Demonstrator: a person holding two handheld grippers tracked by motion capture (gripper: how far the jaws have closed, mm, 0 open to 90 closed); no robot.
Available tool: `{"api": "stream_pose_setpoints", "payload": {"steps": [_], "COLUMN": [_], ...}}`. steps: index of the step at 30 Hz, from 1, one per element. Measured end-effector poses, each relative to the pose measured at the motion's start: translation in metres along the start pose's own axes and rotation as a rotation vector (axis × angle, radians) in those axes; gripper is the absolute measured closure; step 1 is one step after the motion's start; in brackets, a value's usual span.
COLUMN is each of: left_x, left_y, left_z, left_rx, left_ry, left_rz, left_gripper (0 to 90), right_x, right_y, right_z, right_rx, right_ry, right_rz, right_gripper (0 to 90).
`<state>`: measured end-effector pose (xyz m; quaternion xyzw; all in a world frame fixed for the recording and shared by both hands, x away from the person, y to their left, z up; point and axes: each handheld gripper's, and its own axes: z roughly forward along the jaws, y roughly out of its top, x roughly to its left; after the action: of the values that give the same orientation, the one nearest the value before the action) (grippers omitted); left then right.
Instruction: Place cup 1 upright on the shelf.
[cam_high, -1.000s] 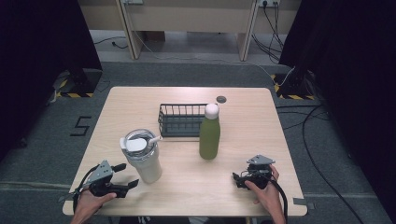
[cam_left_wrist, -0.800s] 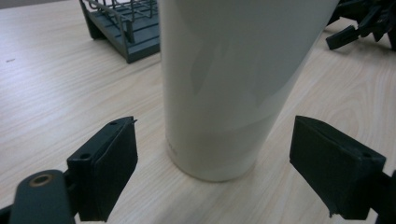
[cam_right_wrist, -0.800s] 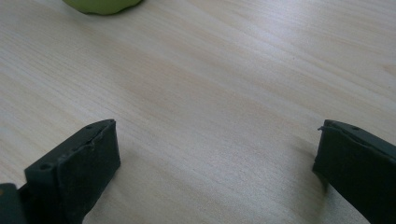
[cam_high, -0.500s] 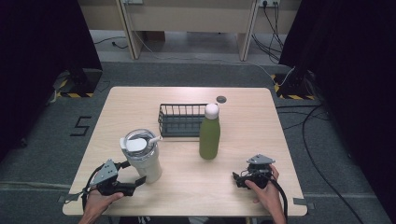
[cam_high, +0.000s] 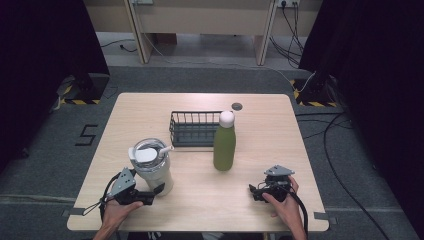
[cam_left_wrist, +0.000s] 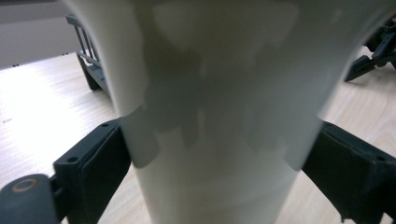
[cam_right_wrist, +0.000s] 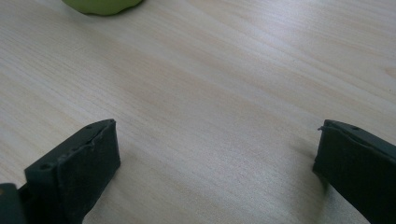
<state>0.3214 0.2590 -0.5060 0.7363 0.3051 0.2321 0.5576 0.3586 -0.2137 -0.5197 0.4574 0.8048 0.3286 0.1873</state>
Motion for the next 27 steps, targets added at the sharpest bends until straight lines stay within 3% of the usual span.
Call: {"api": "stream_pose_setpoints", "payload": {"steps": [20,27], "left_x": [-0.001,0.001], "left_y": [-0.003,-0.003], "left_z": [0.016,0.017], "left_rx": [-0.071,-0.084], "left_ry": [0.017,0.000], "left_rz": [-0.045,-0.049], "left_gripper": [9.7,9.9], "right_x": [-0.001,-0.001], "right_y": [0.000,0.000], "right_z": [0.000,0.000], "right_rx": [0.000,0.000], "right_ry": [0.003,0.003], "right_rz": [-0.007,-0.008], "right_gripper": [0.4,0.3]}}
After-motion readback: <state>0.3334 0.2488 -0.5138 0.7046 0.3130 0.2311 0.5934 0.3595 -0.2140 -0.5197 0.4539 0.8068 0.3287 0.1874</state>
